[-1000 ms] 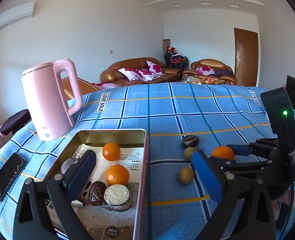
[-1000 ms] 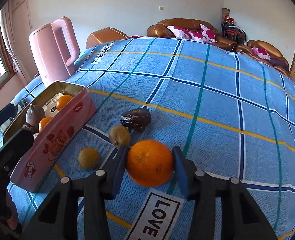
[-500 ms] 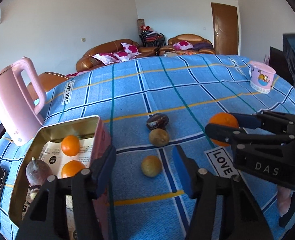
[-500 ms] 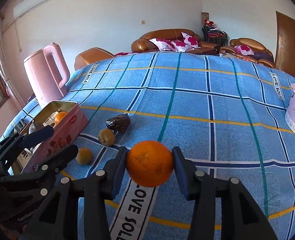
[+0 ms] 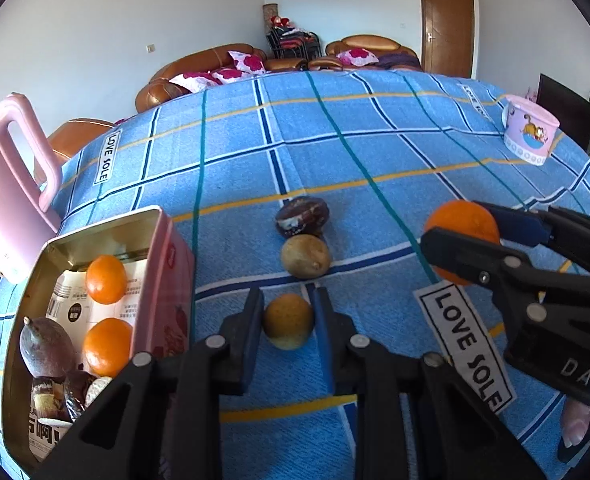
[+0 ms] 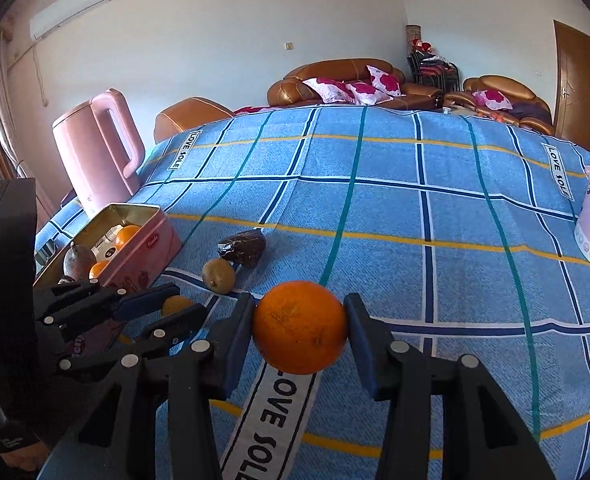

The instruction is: Organize fruits

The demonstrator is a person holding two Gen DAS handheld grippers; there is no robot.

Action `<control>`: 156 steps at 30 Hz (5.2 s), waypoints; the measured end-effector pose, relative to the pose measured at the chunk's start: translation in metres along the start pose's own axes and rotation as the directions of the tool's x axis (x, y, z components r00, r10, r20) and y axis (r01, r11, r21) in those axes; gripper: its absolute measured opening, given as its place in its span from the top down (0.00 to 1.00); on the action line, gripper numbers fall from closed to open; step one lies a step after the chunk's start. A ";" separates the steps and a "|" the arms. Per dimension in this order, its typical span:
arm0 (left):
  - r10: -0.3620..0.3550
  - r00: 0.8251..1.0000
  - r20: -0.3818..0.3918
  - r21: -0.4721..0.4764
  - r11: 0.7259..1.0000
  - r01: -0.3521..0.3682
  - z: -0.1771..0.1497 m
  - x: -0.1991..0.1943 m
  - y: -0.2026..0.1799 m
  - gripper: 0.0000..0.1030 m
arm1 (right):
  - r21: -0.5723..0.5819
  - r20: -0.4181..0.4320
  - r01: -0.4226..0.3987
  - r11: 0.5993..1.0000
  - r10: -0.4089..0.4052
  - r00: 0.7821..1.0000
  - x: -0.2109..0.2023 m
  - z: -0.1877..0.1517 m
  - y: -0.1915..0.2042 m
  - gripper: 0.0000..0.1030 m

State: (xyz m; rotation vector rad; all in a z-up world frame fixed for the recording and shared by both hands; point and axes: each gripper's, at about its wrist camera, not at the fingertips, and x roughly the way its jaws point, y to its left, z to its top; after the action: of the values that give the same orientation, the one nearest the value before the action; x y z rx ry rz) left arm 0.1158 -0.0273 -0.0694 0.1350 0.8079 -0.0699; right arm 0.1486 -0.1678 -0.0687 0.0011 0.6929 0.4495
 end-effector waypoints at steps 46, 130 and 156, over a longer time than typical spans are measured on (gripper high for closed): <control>0.039 0.960 0.277 -0.073 0.997 -0.020 -0.010 -0.052 0.015 0.74 | -0.128 0.213 -0.040 0.991 0.067 0.975 -0.041 -0.008 0.021 0.54; 0.104 0.909 0.405 -0.180 0.983 -0.032 -0.043 -0.095 0.057 0.74 | -0.250 0.301 -0.081 0.965 0.156 0.941 -0.057 -0.022 0.074 0.54; 0.225 0.908 0.353 -0.281 0.951 -0.127 -0.065 -0.106 0.116 0.74 | -0.331 0.270 -0.174 0.928 0.269 0.924 -0.042 -0.010 0.130 0.54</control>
State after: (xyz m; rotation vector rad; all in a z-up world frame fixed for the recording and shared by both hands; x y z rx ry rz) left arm 0.0093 0.0979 -0.0264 -0.0482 0.4050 0.1765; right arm 0.0614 -0.0683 -0.0312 -0.1359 0.3067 0.7563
